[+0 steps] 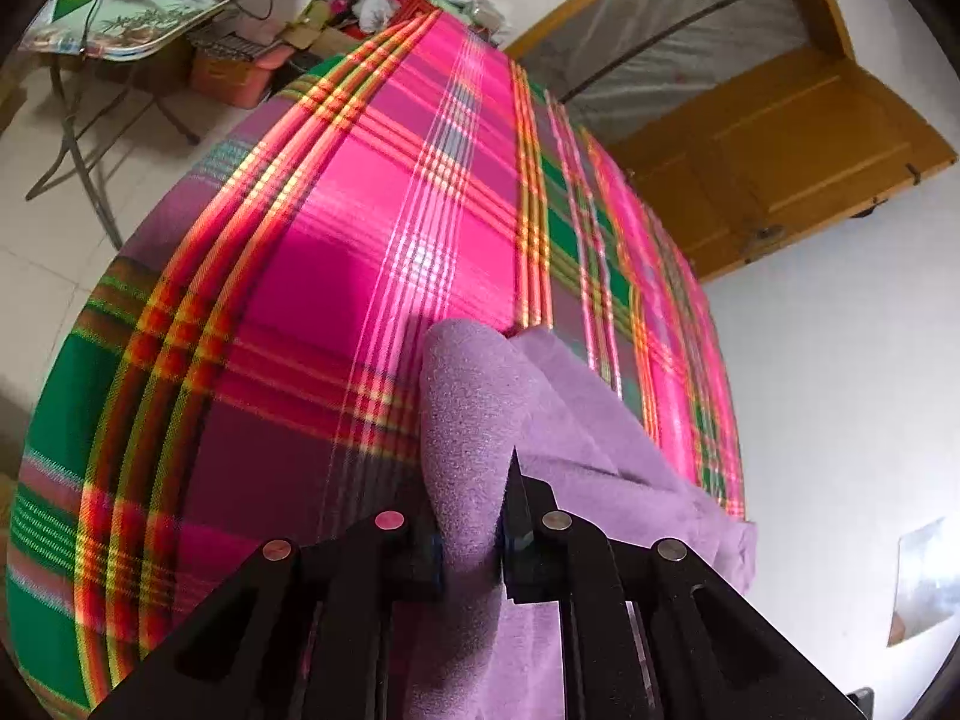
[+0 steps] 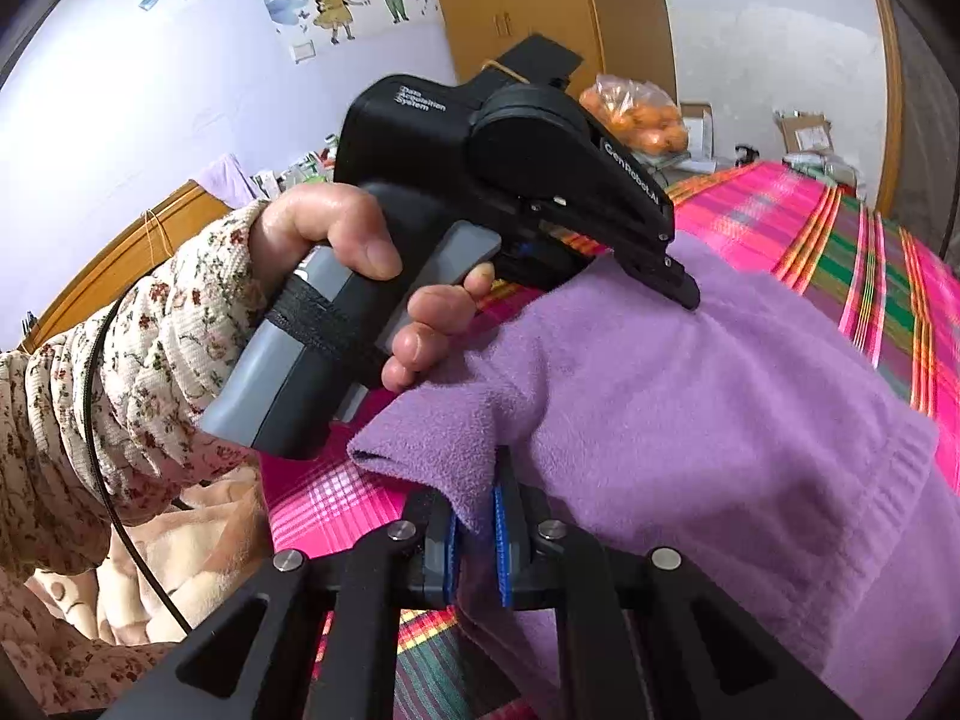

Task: Fold clothes

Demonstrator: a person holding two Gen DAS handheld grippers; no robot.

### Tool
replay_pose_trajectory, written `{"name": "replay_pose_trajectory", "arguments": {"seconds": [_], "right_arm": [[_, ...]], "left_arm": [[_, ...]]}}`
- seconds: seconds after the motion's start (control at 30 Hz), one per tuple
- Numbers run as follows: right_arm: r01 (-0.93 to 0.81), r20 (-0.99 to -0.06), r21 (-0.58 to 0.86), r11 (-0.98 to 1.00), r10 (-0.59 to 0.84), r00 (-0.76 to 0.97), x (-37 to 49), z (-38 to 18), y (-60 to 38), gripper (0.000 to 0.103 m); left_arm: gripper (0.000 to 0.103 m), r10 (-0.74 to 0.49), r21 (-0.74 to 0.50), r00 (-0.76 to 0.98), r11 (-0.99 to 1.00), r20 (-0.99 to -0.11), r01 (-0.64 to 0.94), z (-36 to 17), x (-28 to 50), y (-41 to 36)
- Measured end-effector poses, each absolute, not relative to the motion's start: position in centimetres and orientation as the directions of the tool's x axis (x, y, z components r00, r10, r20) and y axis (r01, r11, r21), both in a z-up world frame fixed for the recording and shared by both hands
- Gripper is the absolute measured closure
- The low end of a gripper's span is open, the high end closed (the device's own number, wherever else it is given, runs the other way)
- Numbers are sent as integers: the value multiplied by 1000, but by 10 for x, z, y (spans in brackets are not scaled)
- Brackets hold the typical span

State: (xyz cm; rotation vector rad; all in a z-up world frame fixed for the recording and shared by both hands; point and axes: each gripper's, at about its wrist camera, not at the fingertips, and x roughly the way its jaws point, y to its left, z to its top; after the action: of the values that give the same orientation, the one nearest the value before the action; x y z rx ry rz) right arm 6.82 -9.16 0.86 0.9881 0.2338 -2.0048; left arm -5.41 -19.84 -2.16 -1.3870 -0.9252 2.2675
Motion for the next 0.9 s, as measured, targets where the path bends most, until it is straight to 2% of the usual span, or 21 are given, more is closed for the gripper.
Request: {"name": "replay_pose_trajectory", "arguments": {"seconds": [0.1, 0.17, 0.3, 0.43, 0.53, 0.6, 0.7, 0.9], "right_arm": [[762, -723, 196, -617, -616, -312, 65, 13, -86, 87], [755, -718, 199, -626, -617, -322, 62, 17, -78, 78], [722, -680, 269, -637, -656, -326, 55, 34, -51, 74], [669, -608, 362, -649, -708, -359, 54, 51, -9, 63], [622, -574, 360, -695, -691, -439, 55, 55, 23, 60], [515, -607, 355, -780, -611, -507, 47, 46, 42, 59], [395, -666, 397, -829, -556, -498, 29, 26, 54, 55], [339, -664, 519, -785, -620, -418, 6, 1, 52, 49]], "left_arm": [[83, 578, -676, -471, -734, -667, 56, -21, -54, -200], [79, 556, -657, -478, -751, -680, 61, -16, -49, -205], [78, 521, -641, -512, -764, -684, 80, -7, -28, -220], [79, 492, -639, -549, -762, -676, 104, -1, -3, -232], [79, 483, -636, -557, -764, -676, 109, -2, 4, -225], [79, 486, -640, -552, -759, -677, 117, -5, 13, -225], [79, 488, -644, -553, -756, -675, 120, -5, 23, -219], [79, 499, -654, -563, -750, -658, 100, 2, 31, -205]]}}
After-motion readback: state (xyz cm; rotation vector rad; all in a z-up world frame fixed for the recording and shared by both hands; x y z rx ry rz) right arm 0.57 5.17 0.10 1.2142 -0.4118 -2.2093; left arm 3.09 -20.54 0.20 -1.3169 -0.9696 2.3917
